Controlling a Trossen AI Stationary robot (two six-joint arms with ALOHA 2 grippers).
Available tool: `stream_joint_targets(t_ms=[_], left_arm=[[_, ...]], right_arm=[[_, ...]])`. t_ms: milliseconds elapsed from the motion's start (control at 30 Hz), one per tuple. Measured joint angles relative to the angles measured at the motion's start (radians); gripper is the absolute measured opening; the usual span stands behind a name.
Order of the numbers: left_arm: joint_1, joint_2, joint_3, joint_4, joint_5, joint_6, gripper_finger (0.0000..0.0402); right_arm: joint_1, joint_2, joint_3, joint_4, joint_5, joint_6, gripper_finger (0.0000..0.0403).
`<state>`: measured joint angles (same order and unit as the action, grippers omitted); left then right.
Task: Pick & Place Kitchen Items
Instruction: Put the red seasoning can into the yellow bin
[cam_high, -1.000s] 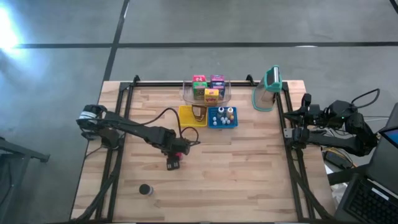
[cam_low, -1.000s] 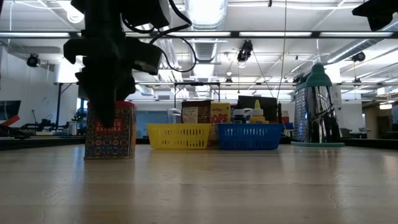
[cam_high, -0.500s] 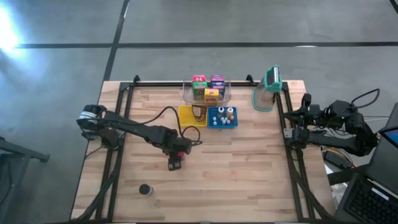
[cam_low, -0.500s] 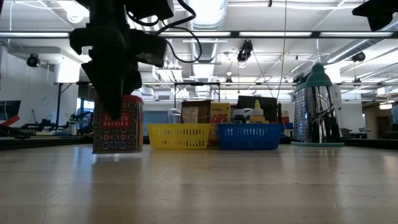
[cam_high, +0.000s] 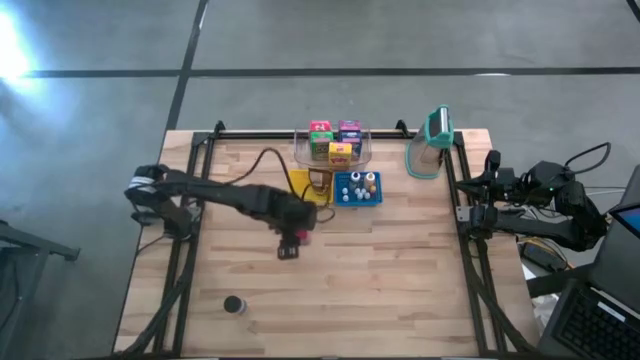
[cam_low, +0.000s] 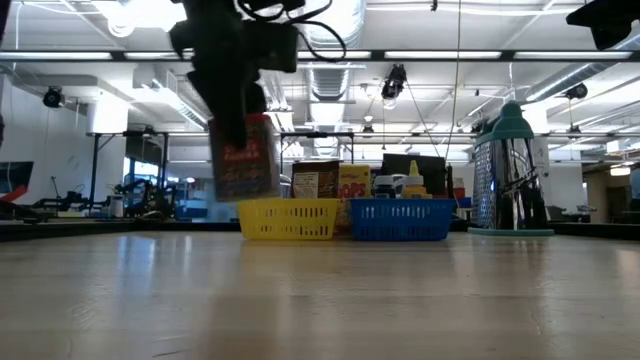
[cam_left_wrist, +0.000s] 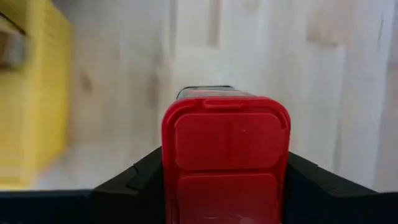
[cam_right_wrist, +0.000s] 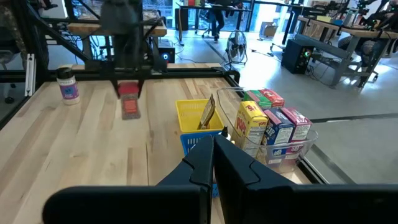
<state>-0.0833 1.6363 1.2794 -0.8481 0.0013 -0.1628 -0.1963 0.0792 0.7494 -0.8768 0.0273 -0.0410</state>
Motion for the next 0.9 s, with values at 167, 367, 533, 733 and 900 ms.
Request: stream_joint_targets(t_ms=[167,367,533,733,900], left_arm=[[0.088,0.000,0.077,-0.041,-0.002,0.131,0.0225],[0.211,0.000,0.184,-0.069,-0.003,0.285,0.0221],[0.299,0.000,0.238,-0.069,-0.003,0.395,0.0224],[0.376,0.014,0.247,-0.069,-0.004,0.479,0.0223],[0.391,0.077,0.248,-0.068,-0.002,0.540,0.0223]], right_arm=[[0.000,0.000,0.000,0.000,0.000,0.000,0.0008],[0.000,0.000,0.000,0.000,0.000,0.000,0.0008],[0.000,0.000,0.000,0.000,0.000,0.000,0.0008],[0.000,0.000,0.000,0.000,0.000,0.000,0.0008],[0.000,0.000,0.000,0.000,0.000,0.000,0.0008]])
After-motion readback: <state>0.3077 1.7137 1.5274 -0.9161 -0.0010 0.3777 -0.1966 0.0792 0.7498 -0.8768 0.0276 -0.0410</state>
